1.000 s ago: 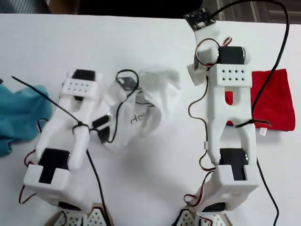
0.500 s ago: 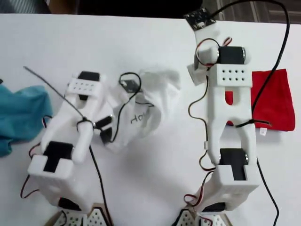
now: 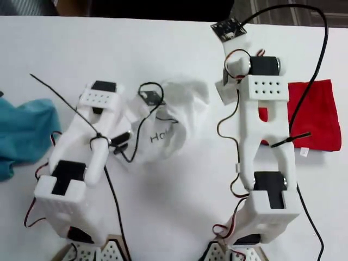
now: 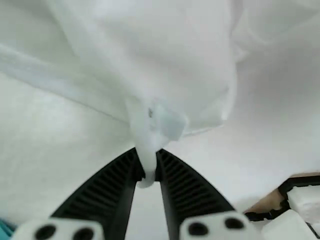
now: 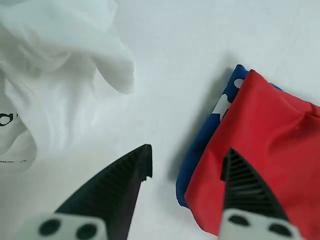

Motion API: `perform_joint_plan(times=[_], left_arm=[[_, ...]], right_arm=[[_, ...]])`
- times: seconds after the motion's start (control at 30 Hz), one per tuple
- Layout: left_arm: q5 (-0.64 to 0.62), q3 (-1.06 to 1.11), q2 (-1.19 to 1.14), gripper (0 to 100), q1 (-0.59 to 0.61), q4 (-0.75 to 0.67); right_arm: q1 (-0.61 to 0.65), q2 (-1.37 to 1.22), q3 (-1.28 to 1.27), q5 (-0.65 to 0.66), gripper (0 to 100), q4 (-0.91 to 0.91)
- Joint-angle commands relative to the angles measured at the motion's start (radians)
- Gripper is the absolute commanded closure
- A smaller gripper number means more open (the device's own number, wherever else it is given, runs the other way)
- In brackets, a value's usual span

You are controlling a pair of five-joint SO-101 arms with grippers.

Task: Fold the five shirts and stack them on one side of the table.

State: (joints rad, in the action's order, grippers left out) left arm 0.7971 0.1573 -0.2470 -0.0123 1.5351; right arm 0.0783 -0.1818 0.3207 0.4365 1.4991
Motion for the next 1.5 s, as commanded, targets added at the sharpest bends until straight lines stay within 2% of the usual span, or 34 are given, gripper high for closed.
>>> perform_joint_plan(times=[0.0, 0.2, 0.3, 0.5, 0.6, 0.7, 0.97, 1.13, 1.27, 1.47], left_arm=[[0.014, -0.056, 0.017, 97, 0.018, 0.005], [0.084, -0.259, 0.118, 97, 0.201, 0.16], [0.095, -0.374, 0.189, 97, 0.295, 0.242], [0.097, -0.375, 0.298, 97, 0.417, 0.245], [0.124, -0.344, 0.334, 97, 0.48, 0.245], [0.149, -0.282, 0.344, 97, 0.532, 0.242], [0.178, -0.142, 0.341, 97, 0.555, 0.189], [0.176, -0.117, 0.341, 97, 0.555, 0.178], [0.176, -0.119, 0.342, 97, 0.555, 0.178], [0.176, -0.119, 0.342, 97, 0.557, 0.183]], right_arm=[[-0.01, 0.061, 0.006, 0.009, 76.5, 0.001], [-0.047, 0.058, 0.006, 0.002, 76.3, -0.035], [-0.024, 0.058, -0.018, 0.002, 76.2, -0.035], [0.137, 0.067, -0.1, -0.015, 75.6, -0.088], [0.229, 0.059, -0.144, -0.083, 69.8, -0.15], [0.329, 0.058, -0.212, -0.089, 64.9, -0.225], [0.573, 0.054, -0.384, -0.107, 64.9, -0.453], [0.647, 0.027, -0.414, -0.212, 68.9, -0.53], [0.641, -0.094, -0.388, -0.212, 69.9, -0.533], [0.501, -0.28, -0.272, -0.21, 70.5, -0.487]])
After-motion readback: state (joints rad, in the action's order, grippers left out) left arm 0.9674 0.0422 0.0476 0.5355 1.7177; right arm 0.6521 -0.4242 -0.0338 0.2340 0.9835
